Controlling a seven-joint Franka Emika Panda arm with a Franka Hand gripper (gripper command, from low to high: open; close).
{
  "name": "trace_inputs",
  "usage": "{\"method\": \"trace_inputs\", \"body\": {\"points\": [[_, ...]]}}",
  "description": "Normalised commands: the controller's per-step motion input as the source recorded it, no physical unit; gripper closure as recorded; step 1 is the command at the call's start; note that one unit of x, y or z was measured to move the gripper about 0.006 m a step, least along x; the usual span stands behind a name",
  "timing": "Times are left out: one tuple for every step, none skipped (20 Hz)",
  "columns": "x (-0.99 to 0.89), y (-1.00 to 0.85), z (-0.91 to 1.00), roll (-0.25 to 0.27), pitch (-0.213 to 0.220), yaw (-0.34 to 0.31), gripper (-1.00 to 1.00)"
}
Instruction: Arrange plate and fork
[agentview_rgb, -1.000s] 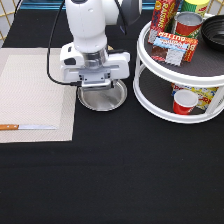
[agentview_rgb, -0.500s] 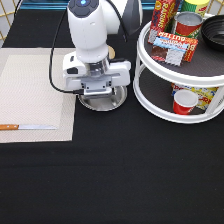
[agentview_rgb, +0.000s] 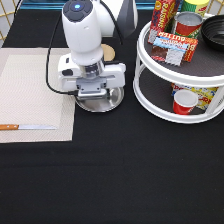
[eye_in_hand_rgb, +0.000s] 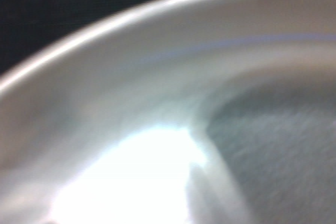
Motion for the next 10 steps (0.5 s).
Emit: {"method": "trace_inputs", "body": {"points": [[0.4, -0.73, 0.24, 0.053, 0.077, 0.005, -1.0], [0.37, -0.77, 0.24, 0.048, 0.068, 0.002, -1.0], [0.35, -0.79, 0.23, 0.046, 0.057, 0.006, -1.0], [0.31, -0.81, 0.21, 0.047, 0.045, 0.019, -1.0], [0.26, -0.84, 0.17, 0.043, 0.036, 0.041, -1.0], [0.23, -0.88, 0.15, 0.045, 0.027, 0.057, -1.0], [0.22, -0.88, 0.14, 0.045, 0.021, 0.072, -1.0], [0.23, -0.87, 0.14, 0.043, 0.02, 0.086, -1.0], [0.23, -0.86, 0.13, 0.04, 0.023, 0.094, -1.0], [0.23, -0.85, 0.13, 0.038, 0.021, 0.097, -1.0]]}}
